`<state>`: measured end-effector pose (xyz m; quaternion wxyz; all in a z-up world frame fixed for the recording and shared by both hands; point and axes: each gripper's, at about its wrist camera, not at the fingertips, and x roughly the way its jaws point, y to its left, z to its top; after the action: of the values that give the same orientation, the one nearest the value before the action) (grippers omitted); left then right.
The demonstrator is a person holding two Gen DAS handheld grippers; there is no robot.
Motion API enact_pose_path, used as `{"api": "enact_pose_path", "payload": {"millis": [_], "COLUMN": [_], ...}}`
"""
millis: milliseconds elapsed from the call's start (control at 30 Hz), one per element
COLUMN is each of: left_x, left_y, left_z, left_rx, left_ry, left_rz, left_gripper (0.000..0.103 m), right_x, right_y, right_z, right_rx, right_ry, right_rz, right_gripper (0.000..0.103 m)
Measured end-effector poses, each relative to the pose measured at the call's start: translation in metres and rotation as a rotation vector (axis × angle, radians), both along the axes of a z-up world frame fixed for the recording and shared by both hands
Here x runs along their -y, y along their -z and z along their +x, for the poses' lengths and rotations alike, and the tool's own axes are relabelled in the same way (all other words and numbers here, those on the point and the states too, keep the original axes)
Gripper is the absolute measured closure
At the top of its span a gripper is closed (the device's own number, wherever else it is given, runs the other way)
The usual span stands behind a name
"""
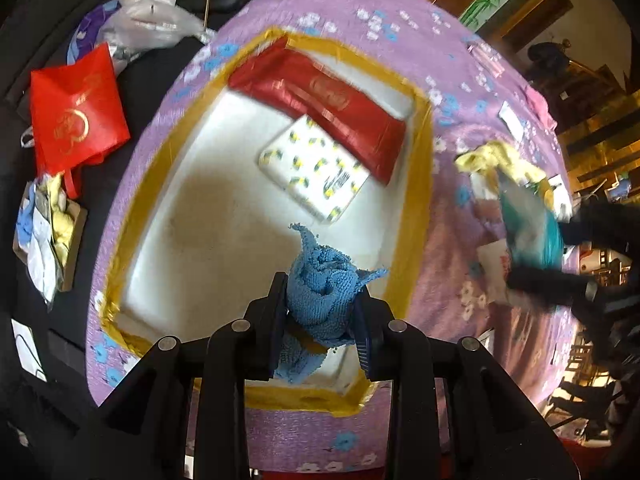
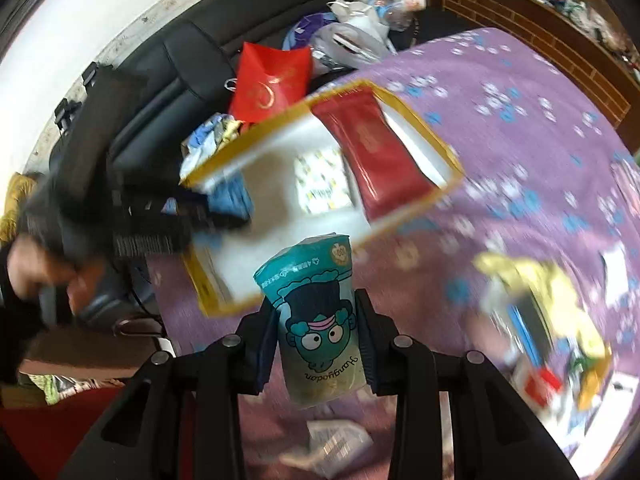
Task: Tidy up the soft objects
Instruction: 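Carry the blue cloth and green tissue pack into the foam box and release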
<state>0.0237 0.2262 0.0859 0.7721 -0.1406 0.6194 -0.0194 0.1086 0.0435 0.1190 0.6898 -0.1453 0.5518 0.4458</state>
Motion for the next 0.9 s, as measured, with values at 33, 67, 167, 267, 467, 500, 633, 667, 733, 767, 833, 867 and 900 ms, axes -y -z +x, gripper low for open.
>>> {"api": "enact_pose_path", "payload": {"millis": [33,67,167,267,467,500,633,667,733,767,833,867,900], "left_x": [0.0,0.0,-0.003,-0.016,-0.026,-0.024,-0.011,-0.008,0.0,0.002,0.007,0.009,0.011], "left_y": [0.006,0.01,0.019,0.023,0.028,0.028,0.031,0.032,0.035,0.037,0.042,0.044,0.047], "left_z": [-0.002,-0.004,-0.012,-0.02,-0.024,-0.024,-0.021,-0.02,-0.018,-0.017,-0.014,-0.014,-0.013], "left_rx": [-0.011,-0.021,-0.033,-0.041,-0.048,-0.047,-0.051,-0.052,-0.056,-0.058,-0.065,-0.072,-0.08], "left_ry": [0.001,0.002,-0.002,-0.033,-0.059,-0.054,-0.023,-0.015,-0.001,0.003,0.011,0.013,0.013], "left_rz": [-0.003,-0.007,-0.02,-0.044,-0.075,-0.077,-0.094,-0.095,-0.102,-0.104,-0.111,-0.115,-0.123], "left_gripper": [0.073,0.073,0.073,0.073,0.073,0.073,0.073,0.073,0.073,0.073,0.073,0.073,0.073], "right_x": [-0.009,-0.019,-0.043,-0.063,-0.094,-0.097,-0.1,-0.099,-0.097,-0.096,-0.096,-0.096,-0.095], "right_y": [0.003,0.007,0.019,0.034,0.066,0.07,0.079,0.079,0.08,0.08,0.078,0.078,0.078], "right_z": [0.004,0.007,0.014,0.017,0.013,0.011,0.011,0.015,0.019,0.019,0.017,0.015,0.014], "right_rx": [-0.016,-0.03,-0.078,-0.154,-0.175,-0.147,0.014,0.021,0.04,0.036,0.042,0.044,0.046], "right_ry": [-0.006,-0.007,-0.029,-0.049,-0.081,-0.095,-0.118,-0.112,-0.106,-0.113,-0.123,-0.126,-0.127], "right_rz": [-0.002,0.0,0.006,0.028,-0.053,-0.079,-0.176,-0.174,-0.178,-0.171,-0.169,-0.169,-0.17], "right_gripper": [0.068,0.068,0.068,0.068,0.068,0.068,0.068,0.068,0.068,0.068,0.066,0.065,0.065]}}
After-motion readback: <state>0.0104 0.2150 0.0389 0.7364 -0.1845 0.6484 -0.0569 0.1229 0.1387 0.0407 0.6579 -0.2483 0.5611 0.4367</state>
